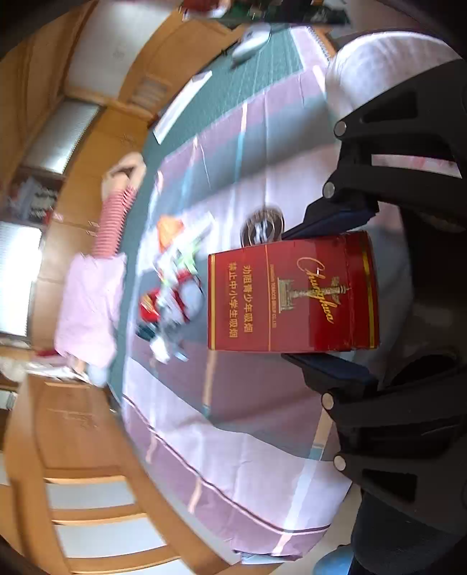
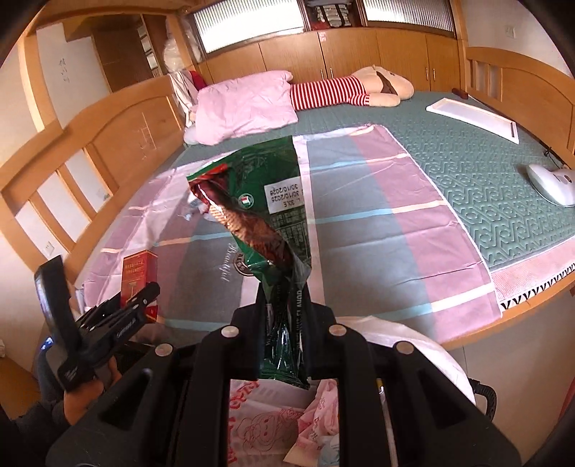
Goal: Collect trash
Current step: 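Grasp the red cigarette box with the left gripper while the right carries the green bag to the bin, then release the green bag into the bin with the right gripper while the left drops the red box in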
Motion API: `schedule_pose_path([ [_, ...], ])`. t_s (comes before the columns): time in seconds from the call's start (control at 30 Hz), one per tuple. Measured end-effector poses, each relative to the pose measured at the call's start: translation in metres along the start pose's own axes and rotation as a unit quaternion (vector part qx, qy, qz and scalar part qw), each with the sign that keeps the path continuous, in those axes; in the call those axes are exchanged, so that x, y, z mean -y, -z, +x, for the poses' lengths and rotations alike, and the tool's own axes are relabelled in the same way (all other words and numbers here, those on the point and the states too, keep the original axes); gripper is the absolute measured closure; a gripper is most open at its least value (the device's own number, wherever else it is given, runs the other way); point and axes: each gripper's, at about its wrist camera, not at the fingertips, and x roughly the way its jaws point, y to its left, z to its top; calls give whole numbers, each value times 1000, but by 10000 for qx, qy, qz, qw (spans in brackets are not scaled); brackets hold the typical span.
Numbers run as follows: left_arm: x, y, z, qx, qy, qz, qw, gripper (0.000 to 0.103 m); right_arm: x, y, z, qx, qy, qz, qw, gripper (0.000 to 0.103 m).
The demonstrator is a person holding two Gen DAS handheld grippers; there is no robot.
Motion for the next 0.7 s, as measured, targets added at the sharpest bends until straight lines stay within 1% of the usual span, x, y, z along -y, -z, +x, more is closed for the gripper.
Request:
schedule_pose_path([
  [0.17,16,-1,-49,369,149,28,9992,44,2,4,-34,284,-13,45,9996,86],
  [0.33,19,3,-85,577,284,-96,9979,44,4,10,-55,373,-25,14,9993,86],
  [0.43,26,9,-94,624,352,-10,9974,44,4,13,-62,402,33,-57,9992,86],
  [0.53,30,12,-91,540,418,37,9977,44,8,13,-60,358,46,-13,9993,86],
  [0.7,31,14,-90,524,410,20,9978,44,8,18,-50,229,-62,84,9997,86],
])
